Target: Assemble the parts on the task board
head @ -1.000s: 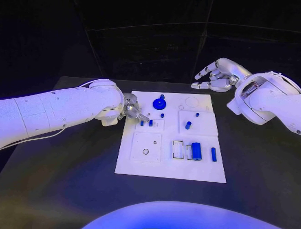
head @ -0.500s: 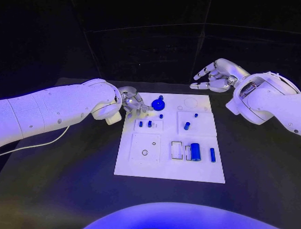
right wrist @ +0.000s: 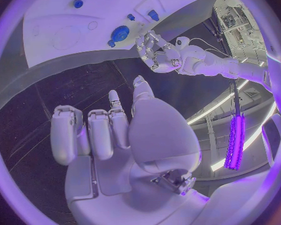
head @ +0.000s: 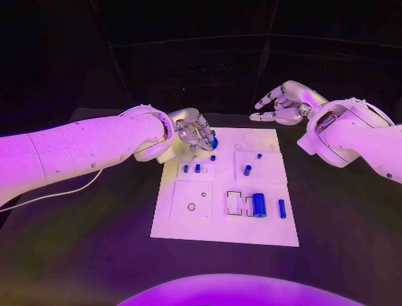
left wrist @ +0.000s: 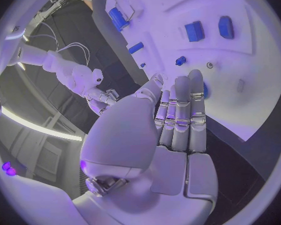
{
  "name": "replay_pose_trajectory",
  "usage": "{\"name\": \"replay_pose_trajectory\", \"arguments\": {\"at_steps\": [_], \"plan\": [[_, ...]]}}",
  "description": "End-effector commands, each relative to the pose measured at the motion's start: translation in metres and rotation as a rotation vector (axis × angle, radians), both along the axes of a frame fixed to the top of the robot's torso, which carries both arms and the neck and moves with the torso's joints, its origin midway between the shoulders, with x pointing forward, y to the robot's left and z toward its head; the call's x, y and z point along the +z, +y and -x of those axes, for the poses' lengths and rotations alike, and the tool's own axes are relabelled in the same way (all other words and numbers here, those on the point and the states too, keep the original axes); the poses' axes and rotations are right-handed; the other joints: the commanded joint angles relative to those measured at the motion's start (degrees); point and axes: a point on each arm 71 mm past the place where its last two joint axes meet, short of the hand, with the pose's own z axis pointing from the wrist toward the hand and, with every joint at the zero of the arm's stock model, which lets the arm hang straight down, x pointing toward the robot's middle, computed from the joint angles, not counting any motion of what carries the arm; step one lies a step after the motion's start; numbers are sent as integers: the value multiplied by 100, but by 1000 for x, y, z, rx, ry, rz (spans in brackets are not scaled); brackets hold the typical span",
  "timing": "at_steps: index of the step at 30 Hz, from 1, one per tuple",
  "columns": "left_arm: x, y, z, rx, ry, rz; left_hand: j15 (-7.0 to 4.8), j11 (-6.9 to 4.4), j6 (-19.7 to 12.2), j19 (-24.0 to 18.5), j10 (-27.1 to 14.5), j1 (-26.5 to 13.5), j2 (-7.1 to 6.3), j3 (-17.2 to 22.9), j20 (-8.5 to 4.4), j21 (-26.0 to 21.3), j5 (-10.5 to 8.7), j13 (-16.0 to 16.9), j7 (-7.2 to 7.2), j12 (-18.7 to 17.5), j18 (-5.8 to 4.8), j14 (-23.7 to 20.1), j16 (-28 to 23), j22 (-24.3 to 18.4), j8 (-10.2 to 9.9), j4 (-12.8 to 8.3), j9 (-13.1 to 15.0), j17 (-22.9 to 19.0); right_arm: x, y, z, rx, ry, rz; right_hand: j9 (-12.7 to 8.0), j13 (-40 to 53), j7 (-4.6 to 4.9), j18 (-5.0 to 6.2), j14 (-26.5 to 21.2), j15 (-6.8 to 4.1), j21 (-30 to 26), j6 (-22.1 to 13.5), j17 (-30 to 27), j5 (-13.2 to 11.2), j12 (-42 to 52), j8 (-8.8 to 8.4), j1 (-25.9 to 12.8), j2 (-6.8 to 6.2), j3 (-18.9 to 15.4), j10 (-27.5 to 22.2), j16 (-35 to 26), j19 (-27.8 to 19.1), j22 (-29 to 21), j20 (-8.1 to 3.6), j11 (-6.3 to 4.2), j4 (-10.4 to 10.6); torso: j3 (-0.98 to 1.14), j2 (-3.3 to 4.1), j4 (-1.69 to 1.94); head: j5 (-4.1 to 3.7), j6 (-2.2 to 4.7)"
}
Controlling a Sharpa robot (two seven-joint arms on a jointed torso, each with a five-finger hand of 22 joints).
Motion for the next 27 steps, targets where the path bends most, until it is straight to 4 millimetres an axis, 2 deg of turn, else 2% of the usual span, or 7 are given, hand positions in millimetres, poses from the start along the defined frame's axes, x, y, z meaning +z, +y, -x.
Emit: {"name": "replay_pose_trajectory", "arguments": {"at_steps": [1,3,11,14,17,21,27], "plan": [[4,-9,0,-135,-191,-118,-14,4,100,88,35,96,-51,8,-14,7,2,-148,-14,-112,79,81,75,-8,-81,-104,-122,-14,2,2,0,10,-5,-4,-7,595,-1,50,351,-29,-35,-27,321,28,-17,21,0,37,-18,0,-24,-34,419,-12,-26,19,-1,5,-1,-25,15],[2,-13,-1,-162,-217,-151,-17,6,165,176,32,85,-93,3,-23,49,4,-256,-27,-196,79,208,244,5,-141,-143,-212,98,1,2,0,11,-5,-4,-7,593,-1,49,351,-29,-34,-27,321,30,-19,21,3,38,-18,-1,-24,-33,421,-12,-26,18,-3,1,-3,-21,11],[-7,-23,-3,-237,-264,-267,-42,-8,385,643,66,-15,-138,35,-54,443,4,-657,-64,-475,71,1140,2006,225,-378,-262,-556,1881,1,4,0,14,-4,-5,-7,594,-2,49,352,-29,-33,-26,327,36,-18,22,11,42,-17,-1,-21,-32,422,-12,-27,17,-3,5,-4,-21,25],[-10,-26,-4,-251,-268,-294,-48,-13,453,907,109,-57,-140,50,-63,956,4,-779,-72,-541,-2,1335,2443,678,-450,-298,-661,2346,1,5,0,15,-4,-5,-7,594,-2,49,352,-29,-33,-26,327,36,-18,22,11,42,-17,-1,-21,-32,422,-12,-27,17,-3,2,-2,-24,24],[-12,-29,-5,-259,-272,-305,-53,-17,511,1085,154,-84,-129,73,-69,1361,5,-867,-77,-585,-65,1438,2683,1052,-497,-325,-734,2605,1,6,0,17,-5,-5,-7,594,-2,49,352,-29,-33,-26,327,36,-18,22,11,42,-17,-1,-21,-32,422,-12,-27,17,-4,5,-1,-29,23],[-14,-33,-5,-269,-273,-312,-56,-20,556,1184,193,-109,-122,93,-71,1617,7,-930,-82,-614,-106,1476,2786,1294,-530,-343,-785,2701,1,6,0,18,-5,-6,-7,595,-2,49,352,-29,-34,-26,327,40,-17,22,16,44,-17,-1,-22,-32,422,-12,-27,16,-9,6,-8,-32,10],[-17,-39,-3,-292,-274,-340,-81,-49,691,1352,311,-150,-102,134,-90,2009,7,-1020,-116,-654,-168,1517,2845,1663,-546,-359,-844,2691,1,7,0,18,-5,-6,-7,595,-2,49,352,-29,-34,-26,327,42,-17,22,18,45,-17,0,-22,-32,422,-12,-27,16,-7,1,2,-51,4]]}}
